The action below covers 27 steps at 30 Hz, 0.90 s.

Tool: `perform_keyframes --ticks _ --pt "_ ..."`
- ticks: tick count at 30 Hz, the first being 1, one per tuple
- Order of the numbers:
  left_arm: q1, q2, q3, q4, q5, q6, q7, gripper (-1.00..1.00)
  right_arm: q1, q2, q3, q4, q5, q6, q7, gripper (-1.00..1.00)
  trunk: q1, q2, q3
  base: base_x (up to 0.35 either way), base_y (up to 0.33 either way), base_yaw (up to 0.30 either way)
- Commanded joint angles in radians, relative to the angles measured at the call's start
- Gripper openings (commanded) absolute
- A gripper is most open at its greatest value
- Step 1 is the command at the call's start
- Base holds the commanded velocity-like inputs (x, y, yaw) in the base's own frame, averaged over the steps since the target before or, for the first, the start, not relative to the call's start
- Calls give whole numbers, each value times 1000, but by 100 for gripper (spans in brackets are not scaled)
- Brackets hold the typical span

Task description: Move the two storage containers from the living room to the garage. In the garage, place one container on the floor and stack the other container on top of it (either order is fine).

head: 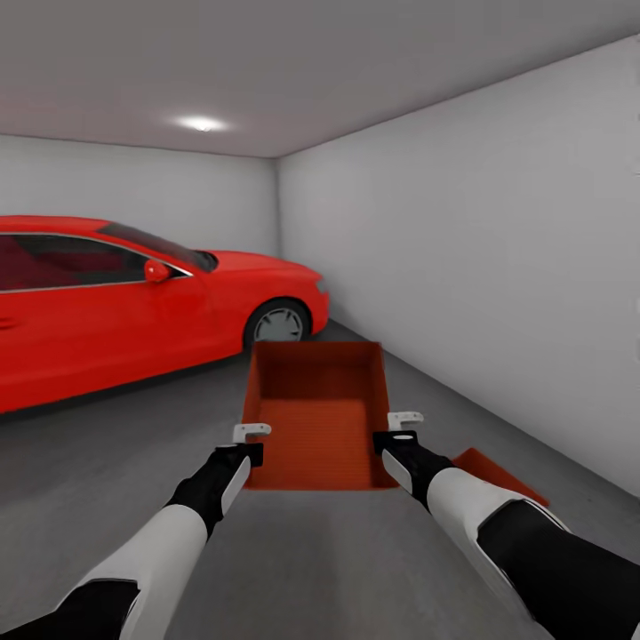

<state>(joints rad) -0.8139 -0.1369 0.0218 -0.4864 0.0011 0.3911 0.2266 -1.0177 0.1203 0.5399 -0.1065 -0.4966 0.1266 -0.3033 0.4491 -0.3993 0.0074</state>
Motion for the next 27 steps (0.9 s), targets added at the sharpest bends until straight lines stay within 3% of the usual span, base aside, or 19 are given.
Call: perform_keyframes --ticks 1,27 --pt "-1 0 -3 -4 16 2 2 -100 0 0 58 9 -20 7 -5 -100 1 -1 0 322 0 -215" --pt "-1 2 -2 -4 16 3 2 -100 0 0 58 9 -19 7 -5 -100 1 -1 0 322 0 -243"
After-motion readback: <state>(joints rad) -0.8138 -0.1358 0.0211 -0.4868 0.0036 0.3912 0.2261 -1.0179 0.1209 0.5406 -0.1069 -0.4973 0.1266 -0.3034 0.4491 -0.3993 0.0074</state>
